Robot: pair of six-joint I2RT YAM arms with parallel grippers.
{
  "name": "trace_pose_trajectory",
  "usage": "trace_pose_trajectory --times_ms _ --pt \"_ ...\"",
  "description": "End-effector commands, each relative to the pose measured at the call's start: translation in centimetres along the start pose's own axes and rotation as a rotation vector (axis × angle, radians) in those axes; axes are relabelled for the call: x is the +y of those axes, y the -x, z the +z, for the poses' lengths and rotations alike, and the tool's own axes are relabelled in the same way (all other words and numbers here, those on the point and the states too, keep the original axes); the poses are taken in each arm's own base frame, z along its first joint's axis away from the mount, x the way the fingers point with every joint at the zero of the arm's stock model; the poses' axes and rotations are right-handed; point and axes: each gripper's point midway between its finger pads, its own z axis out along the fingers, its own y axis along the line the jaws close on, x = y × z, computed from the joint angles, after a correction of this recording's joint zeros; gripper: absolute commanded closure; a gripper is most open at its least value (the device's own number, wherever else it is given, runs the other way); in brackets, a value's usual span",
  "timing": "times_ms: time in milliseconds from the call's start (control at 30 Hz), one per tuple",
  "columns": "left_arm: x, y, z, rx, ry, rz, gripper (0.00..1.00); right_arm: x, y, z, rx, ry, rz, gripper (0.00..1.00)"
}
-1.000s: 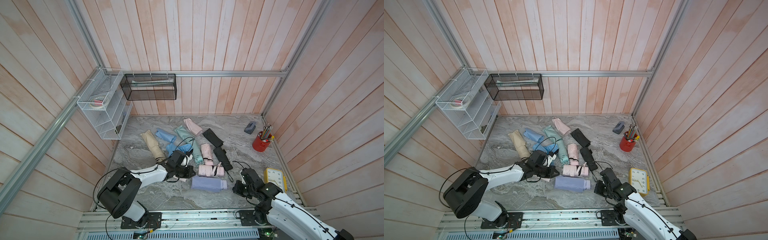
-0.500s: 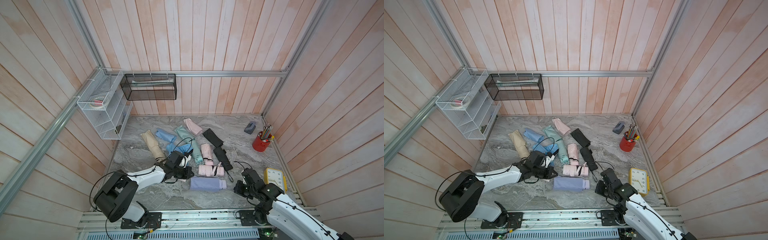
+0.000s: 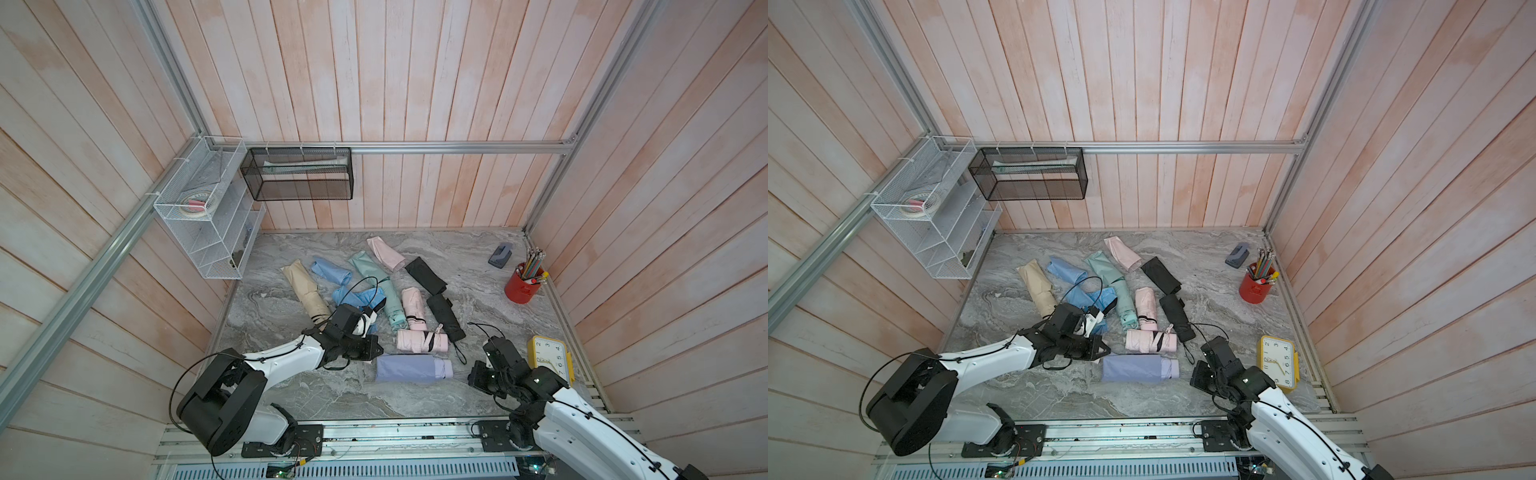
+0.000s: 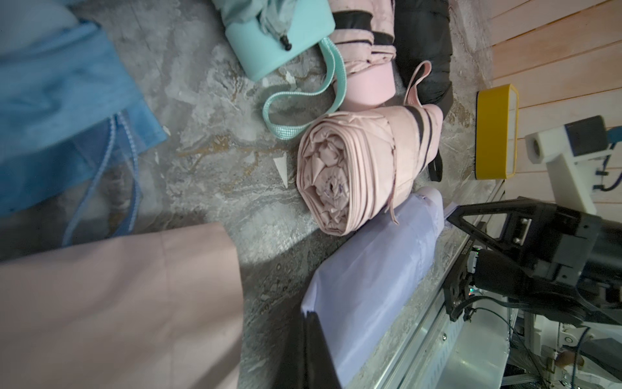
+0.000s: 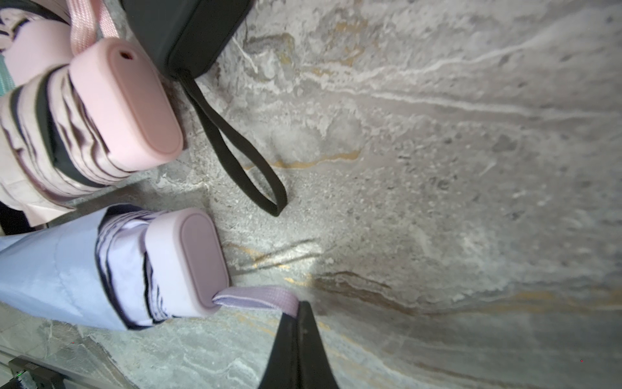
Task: Take umbrellas out of sleeves
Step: Take out the umbrella from the umbrella sleeve.
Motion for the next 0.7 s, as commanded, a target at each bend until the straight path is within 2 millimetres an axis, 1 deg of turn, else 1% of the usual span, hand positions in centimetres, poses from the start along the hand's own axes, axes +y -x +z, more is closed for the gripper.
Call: trace_pose_trajectory --times_ms 0,533,667 --pt "0.8 -0.4 -0.5 -0.005 0.023 0.010 1.00 -0.1 0.5 -0.6 -0.026 -0.019 0.012 1.00" --pt "1.5 -0.4 -1.3 -0.017 0.038 0.004 1.00 -0.1 0.5 -0.6 -0.024 -0.021 0.013 1.00" --pt "1.8 -0.6 -1.5 -0.017 0.044 -0.003 1.00 -0.1 0.5 -0.6 -0.025 -0.022 0.014 1.00"
